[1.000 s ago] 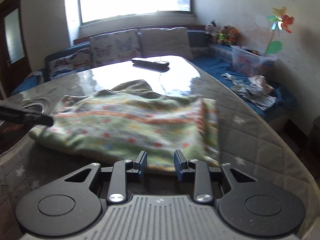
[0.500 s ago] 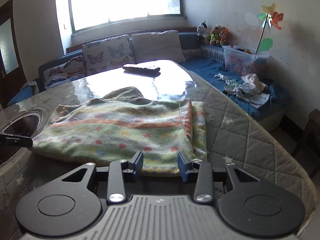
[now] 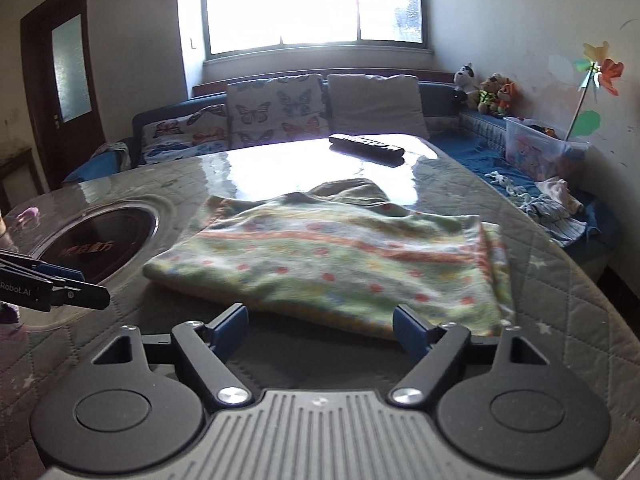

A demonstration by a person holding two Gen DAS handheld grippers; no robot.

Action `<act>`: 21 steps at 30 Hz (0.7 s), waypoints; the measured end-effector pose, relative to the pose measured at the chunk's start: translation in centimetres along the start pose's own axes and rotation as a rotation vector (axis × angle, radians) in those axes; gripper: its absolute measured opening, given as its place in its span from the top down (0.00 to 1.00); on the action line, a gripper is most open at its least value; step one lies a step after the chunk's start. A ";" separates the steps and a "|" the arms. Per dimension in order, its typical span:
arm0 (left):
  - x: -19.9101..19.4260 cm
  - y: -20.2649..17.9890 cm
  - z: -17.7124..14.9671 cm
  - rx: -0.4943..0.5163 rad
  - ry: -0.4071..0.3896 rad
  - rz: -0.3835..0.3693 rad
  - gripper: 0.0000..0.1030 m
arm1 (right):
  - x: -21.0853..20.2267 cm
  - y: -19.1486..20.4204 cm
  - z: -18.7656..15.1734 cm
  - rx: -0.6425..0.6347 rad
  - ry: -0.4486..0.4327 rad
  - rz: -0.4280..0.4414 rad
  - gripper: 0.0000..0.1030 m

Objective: Fold clothes

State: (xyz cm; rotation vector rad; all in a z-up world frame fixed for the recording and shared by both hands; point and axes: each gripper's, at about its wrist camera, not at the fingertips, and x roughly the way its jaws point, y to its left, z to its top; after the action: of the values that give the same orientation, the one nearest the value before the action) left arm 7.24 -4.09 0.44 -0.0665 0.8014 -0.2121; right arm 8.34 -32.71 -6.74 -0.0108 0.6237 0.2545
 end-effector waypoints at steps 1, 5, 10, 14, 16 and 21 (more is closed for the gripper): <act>-0.3 0.0 -0.2 -0.001 -0.005 0.003 0.24 | -0.1 0.4 -0.1 -0.005 0.001 0.004 0.19; -1.4 -0.1 -1.1 0.001 -0.023 0.016 0.14 | -0.4 1.8 -0.4 -0.021 0.003 0.020 0.12; -2.4 -0.4 -2.1 0.017 -0.052 0.031 0.01 | -0.9 3.2 -0.9 -0.049 0.001 0.006 0.00; -3.1 -0.7 -2.8 0.019 -0.071 0.036 0.00 | -1.1 3.9 -1.2 -0.062 0.008 -0.006 0.00; -3.2 -0.8 -2.9 0.021 -0.065 0.040 0.00 | -1.2 4.1 -1.4 -0.061 0.012 -0.011 0.00; -3.5 -0.7 -3.5 0.007 -0.051 0.050 0.00 | -1.3 4.2 -2.1 -0.038 0.027 -0.042 0.00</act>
State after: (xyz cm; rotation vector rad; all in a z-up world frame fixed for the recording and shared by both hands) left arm 2.27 -3.97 0.58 -0.0451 0.7508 -0.1656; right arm 5.09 -29.17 -7.40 -0.0639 0.6447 0.2260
